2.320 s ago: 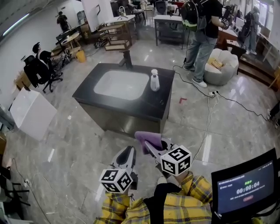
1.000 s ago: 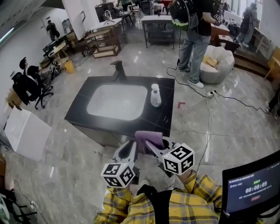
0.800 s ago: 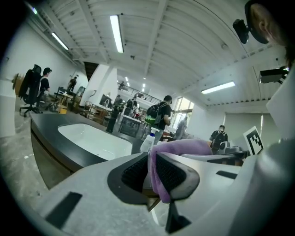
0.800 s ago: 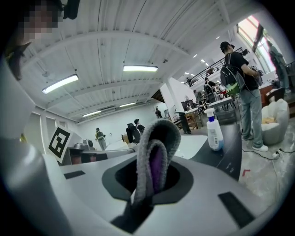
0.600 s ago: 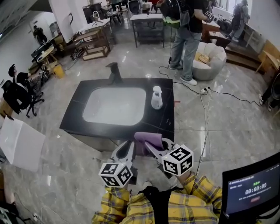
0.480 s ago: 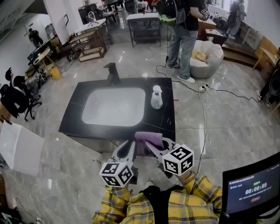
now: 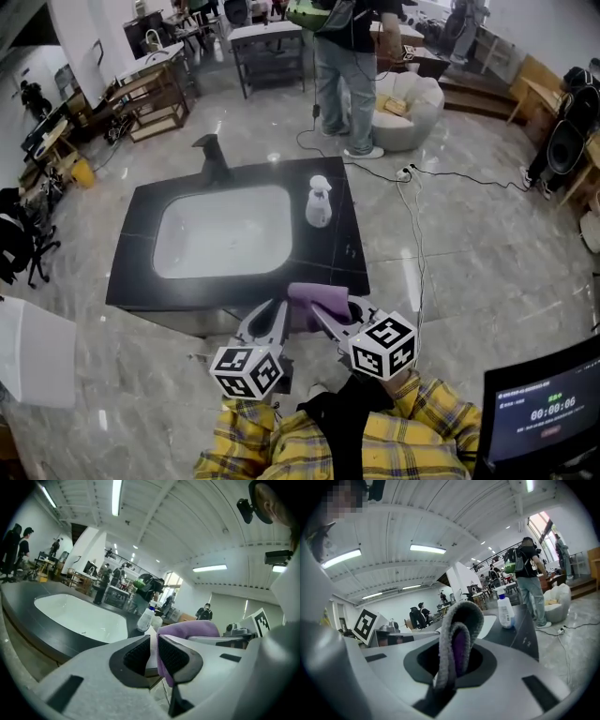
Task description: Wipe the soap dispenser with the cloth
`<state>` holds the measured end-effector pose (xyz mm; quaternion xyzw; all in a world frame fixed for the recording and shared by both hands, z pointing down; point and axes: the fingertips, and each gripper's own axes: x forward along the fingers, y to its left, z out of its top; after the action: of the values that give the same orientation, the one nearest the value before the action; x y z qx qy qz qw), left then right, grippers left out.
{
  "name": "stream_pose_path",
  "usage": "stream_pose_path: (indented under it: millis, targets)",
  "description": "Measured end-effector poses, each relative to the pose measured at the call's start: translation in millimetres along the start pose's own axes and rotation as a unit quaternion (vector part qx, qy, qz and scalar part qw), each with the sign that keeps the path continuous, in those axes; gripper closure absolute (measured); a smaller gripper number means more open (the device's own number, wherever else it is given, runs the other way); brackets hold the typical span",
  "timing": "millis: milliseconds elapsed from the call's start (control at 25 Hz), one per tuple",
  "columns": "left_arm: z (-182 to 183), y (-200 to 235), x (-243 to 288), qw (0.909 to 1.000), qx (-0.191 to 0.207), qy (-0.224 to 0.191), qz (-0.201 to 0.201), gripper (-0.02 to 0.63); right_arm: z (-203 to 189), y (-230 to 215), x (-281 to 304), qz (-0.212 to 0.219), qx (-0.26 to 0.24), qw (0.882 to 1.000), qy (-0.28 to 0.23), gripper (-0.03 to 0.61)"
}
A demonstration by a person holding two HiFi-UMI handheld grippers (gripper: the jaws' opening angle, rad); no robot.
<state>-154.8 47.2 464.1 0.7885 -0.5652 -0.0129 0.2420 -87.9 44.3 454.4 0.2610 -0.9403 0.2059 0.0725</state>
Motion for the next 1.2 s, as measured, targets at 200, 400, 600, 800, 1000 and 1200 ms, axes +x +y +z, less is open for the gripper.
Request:
stream_pose_path:
  millis: [200,400,600,800,1000,1200]
  targets:
    - [-12.9,-9.1,24.5,0.9995,-0.009,0.018,-0.024,0.565,1.2,-29.6,-11.5,-0.042,0.024,0.999,-0.017,0.531]
    - [-0.1,0.2,50.9,0.9995,-0.006,0.025,-0.019,0.565,14.6,-54.2,3.8,-0.043,0.034,0.998,-0.024,0.531]
    - [25.6,10.2,78.7,0.9996,0.015,0.020,-0.013,0.565,38.7,-76.1,27.4,-0.027,0.023,0.999,-0.032,0.531]
    - [50.0,16.4,109.8,0.9996,0.022,0.013,-0.007,0.574,60.0,-100.9,46.4,-0.013,0.015,0.999,-0.029,0.531]
    - [72.3,19.6,138.1,0.9996,0.026,0.002,-0.007,0.575,79.7,-121.1,61.0,0.002,0.008,0.999,-0.033,0.531]
    - [95.4,17.0,160.2,0.9990,0.042,-0.011,-0.011,0.575,93.2,-139.3,65.5,0.011,0.002,0.999,-0.038,0.531]
